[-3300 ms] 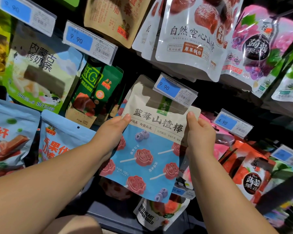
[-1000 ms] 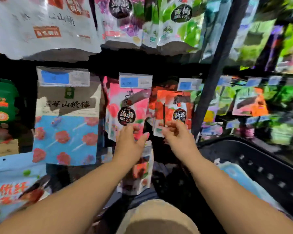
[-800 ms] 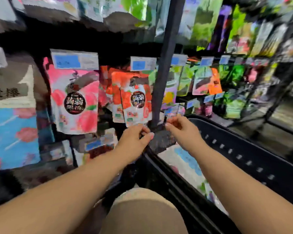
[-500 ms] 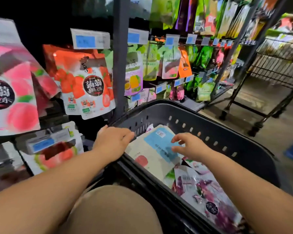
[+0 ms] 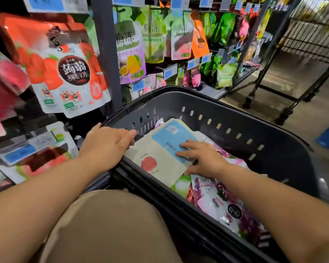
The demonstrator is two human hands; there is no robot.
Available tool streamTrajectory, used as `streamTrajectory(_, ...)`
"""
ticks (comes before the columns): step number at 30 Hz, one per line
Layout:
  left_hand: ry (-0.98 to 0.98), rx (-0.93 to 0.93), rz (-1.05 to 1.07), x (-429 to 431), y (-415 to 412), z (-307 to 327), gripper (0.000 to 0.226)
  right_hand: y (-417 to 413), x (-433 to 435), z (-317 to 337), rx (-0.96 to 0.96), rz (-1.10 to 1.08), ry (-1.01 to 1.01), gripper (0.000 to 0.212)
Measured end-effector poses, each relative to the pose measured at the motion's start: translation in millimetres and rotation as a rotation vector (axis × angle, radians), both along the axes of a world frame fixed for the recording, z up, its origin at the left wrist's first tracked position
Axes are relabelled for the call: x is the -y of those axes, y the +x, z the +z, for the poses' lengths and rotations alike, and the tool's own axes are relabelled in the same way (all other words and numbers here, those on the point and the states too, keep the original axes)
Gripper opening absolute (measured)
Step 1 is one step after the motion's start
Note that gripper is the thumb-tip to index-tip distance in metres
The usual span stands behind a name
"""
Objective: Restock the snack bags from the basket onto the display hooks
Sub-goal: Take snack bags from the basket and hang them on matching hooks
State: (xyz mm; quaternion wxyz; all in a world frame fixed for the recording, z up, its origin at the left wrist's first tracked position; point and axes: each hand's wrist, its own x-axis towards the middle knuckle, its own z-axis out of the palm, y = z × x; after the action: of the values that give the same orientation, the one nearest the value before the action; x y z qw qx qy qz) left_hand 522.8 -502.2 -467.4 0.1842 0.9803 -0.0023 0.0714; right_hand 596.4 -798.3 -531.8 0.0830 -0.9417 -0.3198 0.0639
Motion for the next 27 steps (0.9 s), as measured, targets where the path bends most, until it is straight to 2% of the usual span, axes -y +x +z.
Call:
streamTrajectory(3, -0.022, 0.007, 0.011, 1, -1, 1, 0.05, -3, -1, -7, 0.174, 0.174, 0.08, 0.041)
streamTrajectory(5, -0.016, 0.003, 0.006, 2, -2, 2, 0.05, -7, -3, -12, 0.195, 0.189, 0.111, 0.029)
streamTrajectory(11, -0.027, 0.001, -0.001, 2, -3, 3, 0.051, -5, -9, -8, 0.037, 0.05, 0.16, 0.015)
streamTrajectory(15, -0.039, 0.005, -0.005, 2, -4, 4, 0.051, 4, -3, 7, -0.139, -0.108, 0.304, 0.005)
streamTrajectory(18, -0.043, 0.02, -0.004, 2, -5, 5, 0.051, 9, 8, 26, -0.152, -0.28, 0.505, 0.014)
streamTrajectory(20, -0.039, 0.027, -0.007, 2, -6, 5, 0.051, 12, 16, 39, -0.094, -0.387, 0.66, 0.017)
streamTrajectory(23, -0.025, 0.032, -0.011, 2, -5, 4, 0.051, 13, 23, 58, 0.018, -0.525, 0.776, 0.024)
streamTrajectory(27, -0.016, 0.028, -0.021, 1, -5, 3, 0.052, 6, 22, 84, 0.043, -0.62, 1.08, 0.026)
